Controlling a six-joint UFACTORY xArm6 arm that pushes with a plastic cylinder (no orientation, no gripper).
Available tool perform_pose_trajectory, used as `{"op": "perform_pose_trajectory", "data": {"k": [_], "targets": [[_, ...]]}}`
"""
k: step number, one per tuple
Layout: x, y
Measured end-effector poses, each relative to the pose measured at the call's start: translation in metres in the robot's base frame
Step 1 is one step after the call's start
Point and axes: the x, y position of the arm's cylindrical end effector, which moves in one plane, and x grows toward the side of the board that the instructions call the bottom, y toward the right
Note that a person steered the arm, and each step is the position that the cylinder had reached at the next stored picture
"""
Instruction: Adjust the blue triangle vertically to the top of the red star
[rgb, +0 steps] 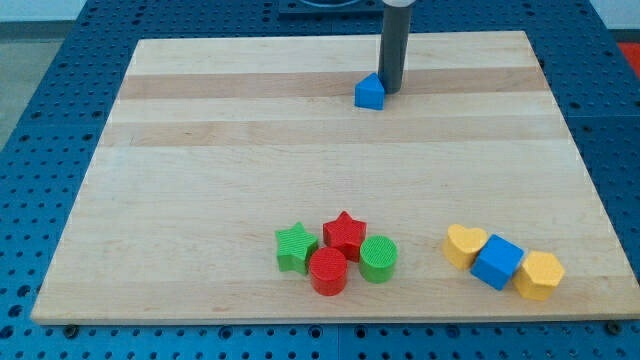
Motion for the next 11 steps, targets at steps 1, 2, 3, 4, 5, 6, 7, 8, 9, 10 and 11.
{"op": "perform_pose_trajectory", "data": {"k": [1,2,3,4,5,6,7,8,9,10,11], "targets": [[0.026,-0.006],[0.032,-0.012],[-0.012,-0.012],[-0.039,-0.013],[-0.022,-0.014],[0.015,-0.018],[0.035,-0.026],[0.014,-0.026],[-0.02,-0.026],[-0.028,-0.026],[-0.009,-0.032]]}}
